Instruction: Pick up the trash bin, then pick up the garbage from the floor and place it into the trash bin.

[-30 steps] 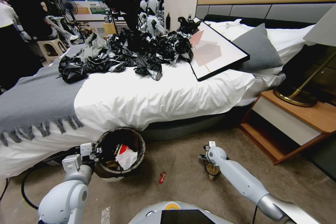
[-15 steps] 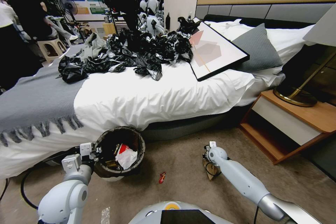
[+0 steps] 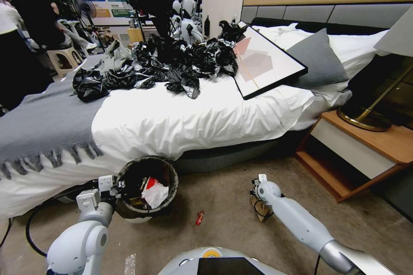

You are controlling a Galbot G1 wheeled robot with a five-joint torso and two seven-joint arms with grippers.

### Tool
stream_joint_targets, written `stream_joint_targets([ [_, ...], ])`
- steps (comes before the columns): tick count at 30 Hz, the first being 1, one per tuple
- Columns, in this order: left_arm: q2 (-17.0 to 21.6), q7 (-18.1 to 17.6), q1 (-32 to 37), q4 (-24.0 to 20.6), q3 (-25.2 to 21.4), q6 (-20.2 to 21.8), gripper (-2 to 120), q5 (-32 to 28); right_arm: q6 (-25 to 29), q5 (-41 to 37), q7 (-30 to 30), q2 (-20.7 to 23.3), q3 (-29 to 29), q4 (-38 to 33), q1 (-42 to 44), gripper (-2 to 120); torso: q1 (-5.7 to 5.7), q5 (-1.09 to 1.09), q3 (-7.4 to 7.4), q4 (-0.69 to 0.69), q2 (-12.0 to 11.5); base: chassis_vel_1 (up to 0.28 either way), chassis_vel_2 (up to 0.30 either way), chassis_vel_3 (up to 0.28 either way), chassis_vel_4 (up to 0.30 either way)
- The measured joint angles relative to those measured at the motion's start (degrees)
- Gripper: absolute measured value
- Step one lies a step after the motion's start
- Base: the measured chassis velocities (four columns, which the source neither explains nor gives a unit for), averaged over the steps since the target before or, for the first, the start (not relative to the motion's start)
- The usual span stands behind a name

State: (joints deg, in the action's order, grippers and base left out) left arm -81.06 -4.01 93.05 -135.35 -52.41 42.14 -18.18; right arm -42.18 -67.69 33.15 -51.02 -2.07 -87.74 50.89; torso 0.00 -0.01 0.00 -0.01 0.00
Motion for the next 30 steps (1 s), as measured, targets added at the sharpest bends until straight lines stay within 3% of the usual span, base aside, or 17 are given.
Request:
stream_joint_targets([
  [3, 0.0, 0.0, -0.1, 0.0, 0.0, 0.0, 4, 0.0, 0.0, -4.9, 1.7, 3.8, 1.8, -9.9, -0.3, 3, 0.00, 0.01, 0.00, 0.02, 0.0, 0.000, 0.000, 0.000, 0.000],
  [10, -0.1, 0.0, 0.2, -0.2, 0.0, 0.0, 4, -0.1, 0.0, -11.4, 3.8, 8.7, 3.8, -20.9, -2.5, 3, 0.00, 0.01, 0.00, 0.01, 0.0, 0.000, 0.000, 0.000, 0.000],
  [15, -0.1, 0.6, 0.4, -0.5, 0.1, 0.0, 4, 0.0, 0.0, -19.7, 6.0, 12.5, 3.2, -31.9, -8.8, 3, 0.00, -0.01, 0.00, 0.01, 0.0, 0.000, 0.000, 0.000, 0.000],
  [23, -0.4, 0.9, 0.2, -0.1, 0.8, 0.0, 4, 0.8, 0.0, -30.7, 8.3, 12.0, -1.8, -37.3, -20.3, 3, 0.00, 0.01, -0.01, 0.01, 0.0, 0.000, 0.000, 0.000, 0.000],
  [30, -0.8, 1.2, 0.1, 0.2, 1.1, 0.0, 4, 1.6, 0.1, -36.5, 6.6, 5.3, -11.2, -35.4, -35.0, 3, 0.00, -0.03, -0.01, 0.02, 0.0, 0.000, 0.000, 0.000, 0.000],
])
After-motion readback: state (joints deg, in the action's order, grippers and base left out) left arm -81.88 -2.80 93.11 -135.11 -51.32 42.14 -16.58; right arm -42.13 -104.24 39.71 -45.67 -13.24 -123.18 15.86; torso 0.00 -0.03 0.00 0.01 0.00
